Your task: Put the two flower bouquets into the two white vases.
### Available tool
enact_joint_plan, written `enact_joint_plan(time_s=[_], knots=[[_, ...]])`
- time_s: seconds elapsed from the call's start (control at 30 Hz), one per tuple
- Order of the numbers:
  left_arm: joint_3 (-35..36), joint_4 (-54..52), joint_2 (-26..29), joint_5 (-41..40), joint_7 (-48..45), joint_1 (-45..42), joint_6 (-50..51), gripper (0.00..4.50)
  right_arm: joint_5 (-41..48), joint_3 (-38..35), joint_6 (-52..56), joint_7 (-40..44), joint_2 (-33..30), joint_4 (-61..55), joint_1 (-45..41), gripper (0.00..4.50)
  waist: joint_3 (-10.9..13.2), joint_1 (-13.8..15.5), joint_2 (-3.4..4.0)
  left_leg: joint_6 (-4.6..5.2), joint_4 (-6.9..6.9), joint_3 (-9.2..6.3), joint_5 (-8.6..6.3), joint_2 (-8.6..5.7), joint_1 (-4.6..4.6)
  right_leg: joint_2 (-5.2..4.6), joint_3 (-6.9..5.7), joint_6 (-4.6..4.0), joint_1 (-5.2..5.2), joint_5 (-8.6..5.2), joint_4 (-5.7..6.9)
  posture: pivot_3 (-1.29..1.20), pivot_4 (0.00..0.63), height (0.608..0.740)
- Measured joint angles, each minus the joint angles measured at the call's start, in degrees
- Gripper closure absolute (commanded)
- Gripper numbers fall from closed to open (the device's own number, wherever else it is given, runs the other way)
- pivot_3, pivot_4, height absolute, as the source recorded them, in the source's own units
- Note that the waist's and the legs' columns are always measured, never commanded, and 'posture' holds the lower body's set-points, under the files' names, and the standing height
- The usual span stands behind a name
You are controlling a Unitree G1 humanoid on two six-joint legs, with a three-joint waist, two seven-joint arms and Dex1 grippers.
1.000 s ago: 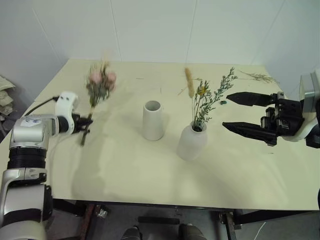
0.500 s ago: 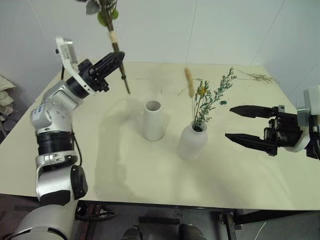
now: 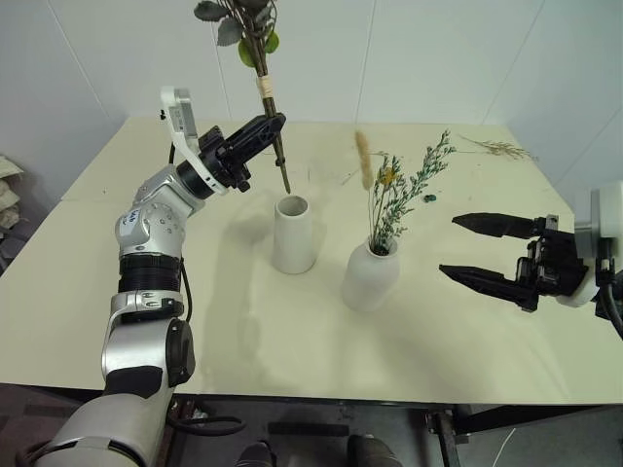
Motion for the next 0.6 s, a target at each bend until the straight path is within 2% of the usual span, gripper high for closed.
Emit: enact_joint_plan(time_s=[0.57,0.6], knots=[[-0.2,15.5,-4.6,3.4,-4.4,2.0,-17.6,4.48,1.6,-1.5,0.4,-7.8,2.5,-4.6,2.2,0.73,0.0,0.0,0.00,0.01,0.00,-0.01,0.00,0.00,0.00,0.01,0.00,0.00,-0.01,0.00,-0.01,0.00,0.150,0.740],[-0.1,15.9,-4.6,3.5,-4.5,2.0,-17.8,4.20,1.8,-1.5,0.4,-8.1,2.5,-4.7,2.2,0.73,0.0,0.0,0.00,0.01,0.00,-0.01,0.00,0.00,-0.01,0.01,0.00,0.00,0.00,0.00,-0.01,0.00,0.150,0.740]])
